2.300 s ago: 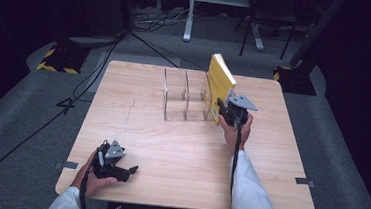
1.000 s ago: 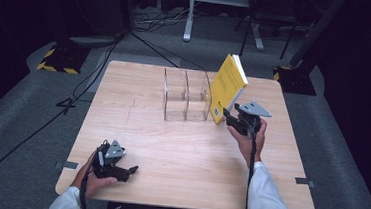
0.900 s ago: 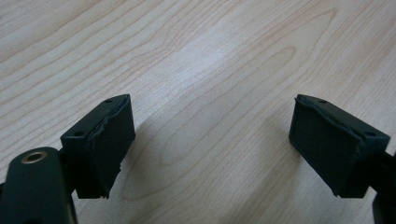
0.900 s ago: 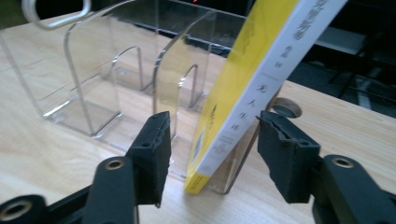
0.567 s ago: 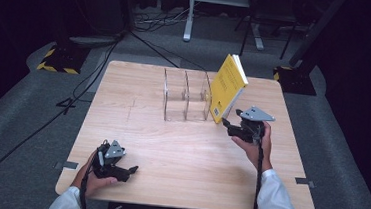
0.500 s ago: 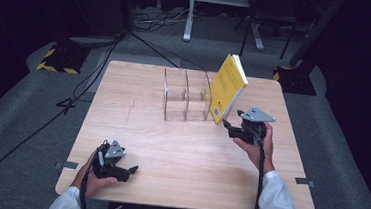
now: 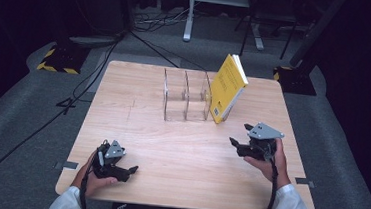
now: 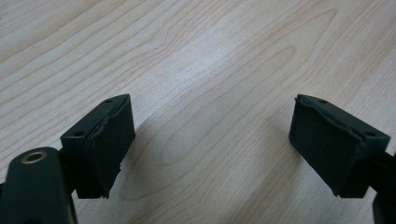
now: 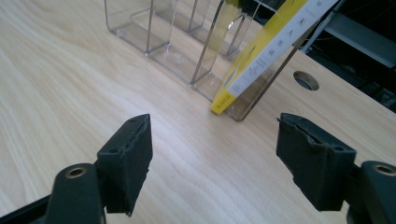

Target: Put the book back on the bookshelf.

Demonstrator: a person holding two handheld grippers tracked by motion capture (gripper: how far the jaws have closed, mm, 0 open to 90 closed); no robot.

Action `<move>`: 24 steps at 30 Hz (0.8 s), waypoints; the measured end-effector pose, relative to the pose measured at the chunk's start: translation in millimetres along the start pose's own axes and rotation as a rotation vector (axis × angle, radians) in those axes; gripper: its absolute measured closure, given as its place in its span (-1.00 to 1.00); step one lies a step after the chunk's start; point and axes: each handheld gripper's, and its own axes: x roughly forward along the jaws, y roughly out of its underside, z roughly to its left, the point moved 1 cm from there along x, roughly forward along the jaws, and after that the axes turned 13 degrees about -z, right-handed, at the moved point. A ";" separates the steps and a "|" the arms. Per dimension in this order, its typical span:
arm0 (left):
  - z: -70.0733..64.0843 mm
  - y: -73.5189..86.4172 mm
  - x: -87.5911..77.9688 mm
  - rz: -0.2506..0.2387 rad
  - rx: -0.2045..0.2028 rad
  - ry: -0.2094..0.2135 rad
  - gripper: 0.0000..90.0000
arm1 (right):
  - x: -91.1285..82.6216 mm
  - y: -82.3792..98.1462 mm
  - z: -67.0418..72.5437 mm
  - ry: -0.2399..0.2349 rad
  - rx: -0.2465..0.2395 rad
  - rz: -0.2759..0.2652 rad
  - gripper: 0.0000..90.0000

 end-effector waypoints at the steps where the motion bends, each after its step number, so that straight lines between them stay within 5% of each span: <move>1: 0.0 0.0 0.0 0.000 0.000 0.000 -0.67 | 0.0 0.0 0.0 0.000 0.000 0.000 -0.38; 9: 0.0 0.0 -0.1 0.001 0.000 -0.001 -0.67 | -20.0 22.2 9.5 -0.052 -0.050 0.045 -0.40; 24: -0.1 0.0 0.0 0.001 -0.001 0.001 -0.67 | -54.8 80.4 1.2 -0.017 0.008 0.144 -0.43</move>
